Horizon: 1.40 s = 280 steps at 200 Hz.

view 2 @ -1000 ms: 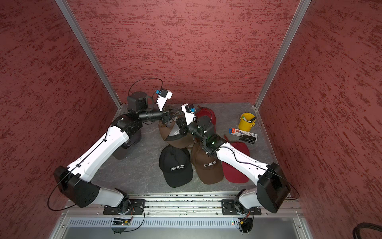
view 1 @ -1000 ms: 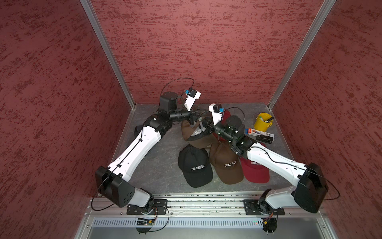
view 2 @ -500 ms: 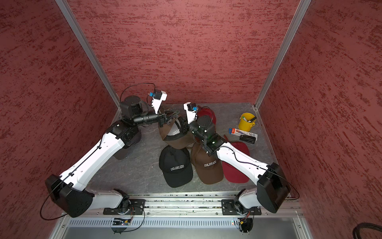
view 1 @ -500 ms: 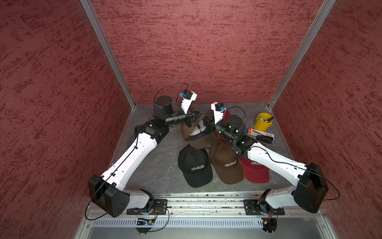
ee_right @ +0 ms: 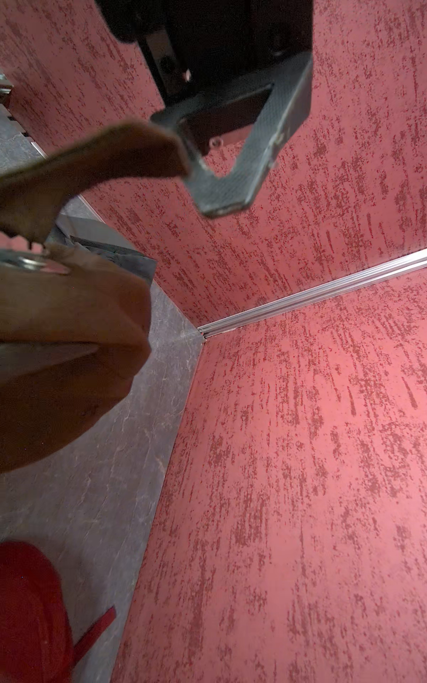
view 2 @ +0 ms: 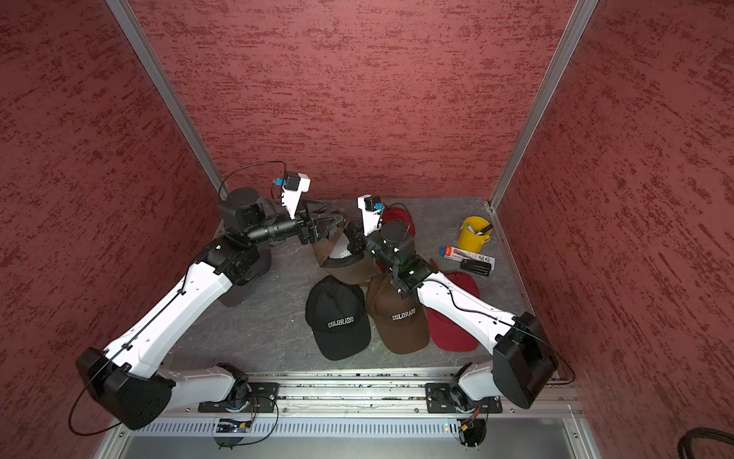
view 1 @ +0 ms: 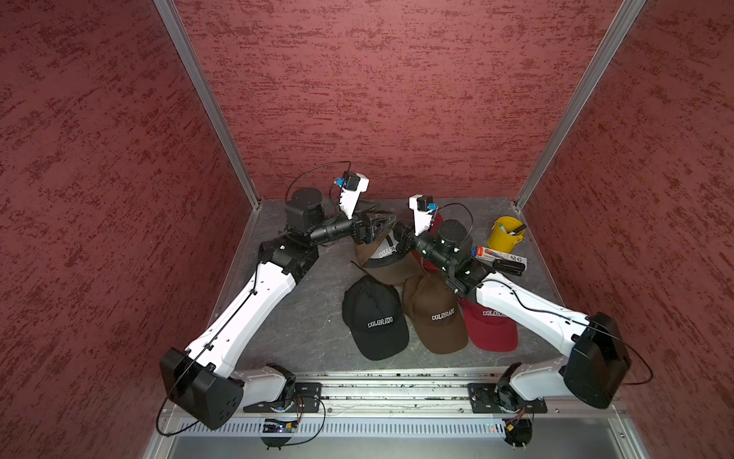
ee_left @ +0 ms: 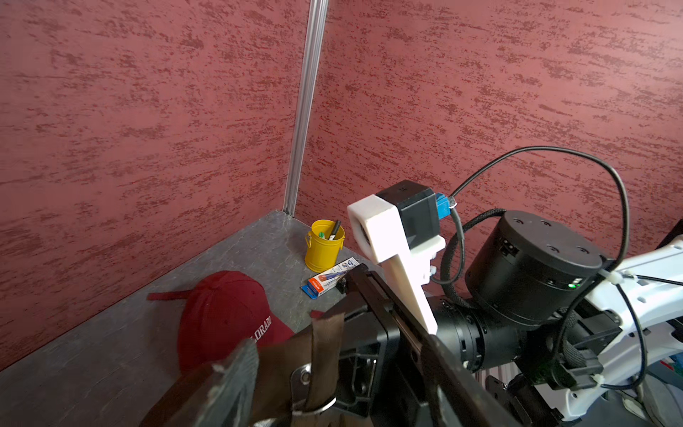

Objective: Open the adjustable buckle of the baseball cap
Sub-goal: Open the adjustable buckle on the baseball cap, then pull the adjustable strap on the baseball cap.

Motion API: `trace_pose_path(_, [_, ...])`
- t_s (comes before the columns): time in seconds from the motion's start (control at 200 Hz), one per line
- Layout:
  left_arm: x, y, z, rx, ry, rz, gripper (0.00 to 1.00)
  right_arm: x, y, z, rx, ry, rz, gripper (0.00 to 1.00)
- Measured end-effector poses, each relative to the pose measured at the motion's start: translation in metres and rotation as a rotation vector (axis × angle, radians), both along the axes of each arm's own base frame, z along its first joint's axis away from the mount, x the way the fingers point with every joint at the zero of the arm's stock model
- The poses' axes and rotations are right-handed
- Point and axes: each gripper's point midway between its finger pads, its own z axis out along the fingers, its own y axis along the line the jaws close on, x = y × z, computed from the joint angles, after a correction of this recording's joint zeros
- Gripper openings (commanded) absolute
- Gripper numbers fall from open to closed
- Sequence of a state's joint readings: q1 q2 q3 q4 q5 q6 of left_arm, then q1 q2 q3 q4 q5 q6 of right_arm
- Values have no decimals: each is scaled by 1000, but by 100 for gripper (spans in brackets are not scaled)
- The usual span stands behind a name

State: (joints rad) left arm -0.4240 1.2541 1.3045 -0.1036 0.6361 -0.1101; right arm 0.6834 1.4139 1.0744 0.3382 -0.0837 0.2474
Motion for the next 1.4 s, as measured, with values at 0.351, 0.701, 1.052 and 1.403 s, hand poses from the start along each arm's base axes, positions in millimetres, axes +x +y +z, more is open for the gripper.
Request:
trace_pose_path(0.351, [-7, 33, -14, -34, 57, 60, 63, 5, -1, -10, -20, 30, -9, 0])
trace_pose_path(0.701, [-8, 7, -65, 32, 158, -36, 58, 7, -2, 0, -20, 11, -13, 0])
trace_pose_path(1.052, [1, -8, -94, 84, 198, -72, 59, 7, -2, -1, -32, 8, -13, 0])
trace_pose_path(1.403, [-1, -20, -98, 101, 187, -114, 10, 8, -2, 5, -25, -1, -12, 0])
